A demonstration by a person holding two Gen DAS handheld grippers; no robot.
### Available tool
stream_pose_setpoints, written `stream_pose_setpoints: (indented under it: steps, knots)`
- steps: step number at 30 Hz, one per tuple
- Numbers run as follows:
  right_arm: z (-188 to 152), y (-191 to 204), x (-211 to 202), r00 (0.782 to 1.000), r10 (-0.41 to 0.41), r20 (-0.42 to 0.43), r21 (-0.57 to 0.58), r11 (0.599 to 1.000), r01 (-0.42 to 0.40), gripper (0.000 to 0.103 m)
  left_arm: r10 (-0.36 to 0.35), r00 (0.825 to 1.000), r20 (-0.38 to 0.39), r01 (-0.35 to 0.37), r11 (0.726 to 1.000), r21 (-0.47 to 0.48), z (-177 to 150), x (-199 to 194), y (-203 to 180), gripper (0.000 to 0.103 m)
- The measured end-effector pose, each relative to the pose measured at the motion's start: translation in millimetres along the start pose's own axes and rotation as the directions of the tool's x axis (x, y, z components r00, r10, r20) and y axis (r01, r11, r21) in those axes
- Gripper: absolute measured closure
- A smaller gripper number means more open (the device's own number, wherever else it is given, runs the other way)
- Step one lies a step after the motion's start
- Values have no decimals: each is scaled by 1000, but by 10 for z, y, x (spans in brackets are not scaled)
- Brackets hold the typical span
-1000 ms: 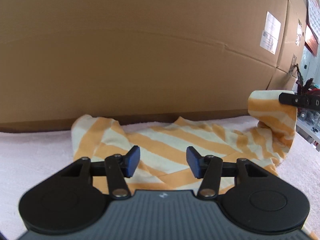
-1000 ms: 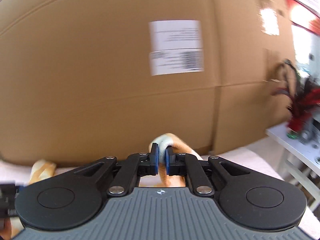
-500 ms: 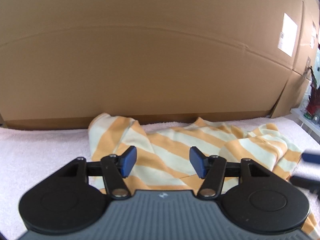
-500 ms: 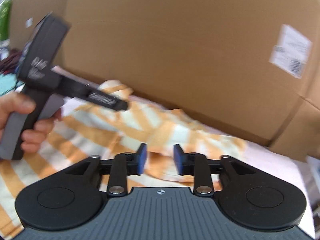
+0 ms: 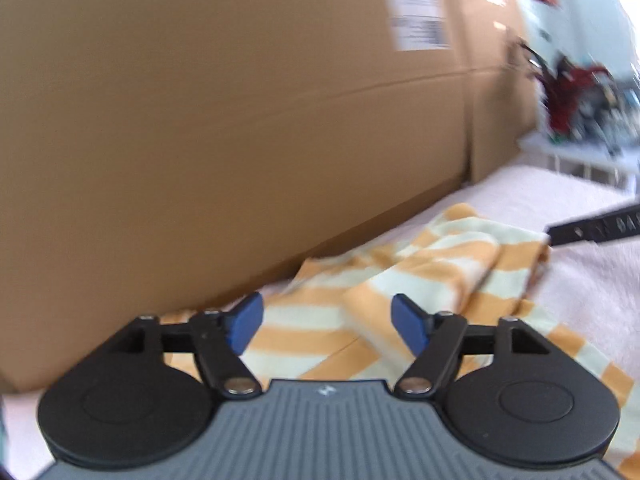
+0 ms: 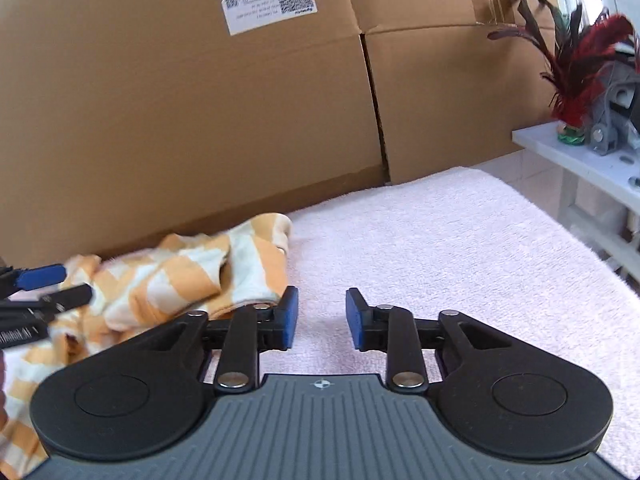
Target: Fold clothes
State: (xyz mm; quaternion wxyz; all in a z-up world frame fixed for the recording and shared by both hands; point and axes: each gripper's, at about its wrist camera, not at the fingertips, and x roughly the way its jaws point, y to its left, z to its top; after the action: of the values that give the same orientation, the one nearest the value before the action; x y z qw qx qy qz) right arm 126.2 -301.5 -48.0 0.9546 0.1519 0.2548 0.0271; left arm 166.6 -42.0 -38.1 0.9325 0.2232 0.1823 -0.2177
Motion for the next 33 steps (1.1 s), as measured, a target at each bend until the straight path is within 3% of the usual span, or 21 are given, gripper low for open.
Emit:
stream_pose_setpoints:
  steps: [2,7,11,14,17,18,20,22,27,29,30,33]
  knots:
    - [8,30,36,1000,21,-2,16,1000,-21,69,11,1000,-23,-8,994,106,81,134,-229,26]
    - [24,29,36,998,58,7,34,998,-58,67,18,994,-109,4,980,197,94,457,-412,28]
    - [32,19,48,997,74,-2,50,996,-74,67,-65,996,-55,73,985,156,191,263,-353,25]
    - [34,-3,58,997,82,-7,64,995,-81,67,-154,987,-38,157,981,109,223,76,-306,22]
    - [36,1,72,996,87,-14,61,994,-86,67,-150,988,-42,155,975,160,213,101,-479,22]
    - [34,-3,70,996,88,-12,62,994,-87,67,-135,990,-49,141,974,175,202,135,-518,24]
    - [28,-16,74,996,90,-12,69,994,-89,67,-123,989,-87,136,978,160,196,271,-536,39]
    - [23,-30,81,996,93,-15,77,993,-91,67,-141,981,-134,157,981,115,188,392,-496,70]
    - [17,-69,91,996,91,-15,107,990,-89,65,-150,981,-119,162,982,95,121,380,-484,72]
    - [17,-77,96,996,92,-16,112,990,-89,65,-160,981,-112,169,982,81,110,376,-482,83]
    - [16,-77,98,996,92,-16,112,990,-89,65,-168,979,-112,176,982,64,115,376,-463,95]
    - [15,-96,105,996,92,-13,122,988,-90,64,-164,983,-87,167,986,26,203,329,-368,95]
